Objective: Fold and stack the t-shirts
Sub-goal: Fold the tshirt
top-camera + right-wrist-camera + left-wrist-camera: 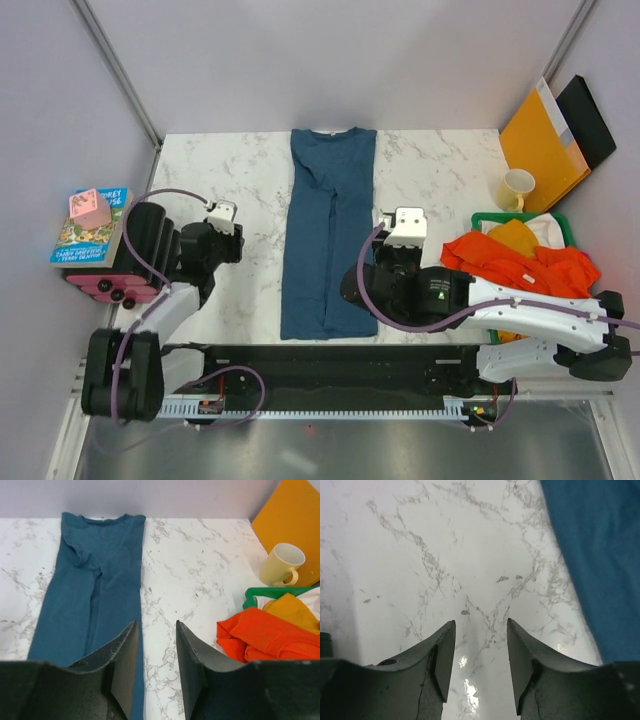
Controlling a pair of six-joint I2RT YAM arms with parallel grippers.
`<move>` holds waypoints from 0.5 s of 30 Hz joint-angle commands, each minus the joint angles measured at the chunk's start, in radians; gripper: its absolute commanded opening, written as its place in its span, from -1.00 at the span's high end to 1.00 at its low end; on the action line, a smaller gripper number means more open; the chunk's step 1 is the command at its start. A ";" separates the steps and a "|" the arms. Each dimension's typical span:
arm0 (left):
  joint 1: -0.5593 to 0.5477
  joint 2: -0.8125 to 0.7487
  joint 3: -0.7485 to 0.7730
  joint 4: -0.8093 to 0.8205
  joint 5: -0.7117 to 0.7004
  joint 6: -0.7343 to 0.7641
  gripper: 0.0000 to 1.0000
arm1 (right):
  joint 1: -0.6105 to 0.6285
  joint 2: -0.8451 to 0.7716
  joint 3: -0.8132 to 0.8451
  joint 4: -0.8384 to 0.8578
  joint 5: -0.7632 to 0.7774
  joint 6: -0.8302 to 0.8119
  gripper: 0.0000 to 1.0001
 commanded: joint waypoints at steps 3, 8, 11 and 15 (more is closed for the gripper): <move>0.033 0.213 -0.117 0.561 -0.008 -0.050 -0.11 | 0.054 -0.031 0.108 -0.104 0.304 -0.041 0.05; 0.037 0.348 -0.244 0.941 -0.003 -0.067 -0.22 | 0.057 -0.073 0.116 -0.103 0.311 -0.056 -0.06; 0.036 0.368 -0.313 1.066 0.038 -0.045 -0.70 | 0.056 -0.082 0.108 -0.103 0.326 -0.058 -0.13; 0.039 0.371 -0.261 0.978 -0.030 -0.079 -0.99 | 0.049 -0.079 0.085 -0.103 0.332 -0.023 -0.25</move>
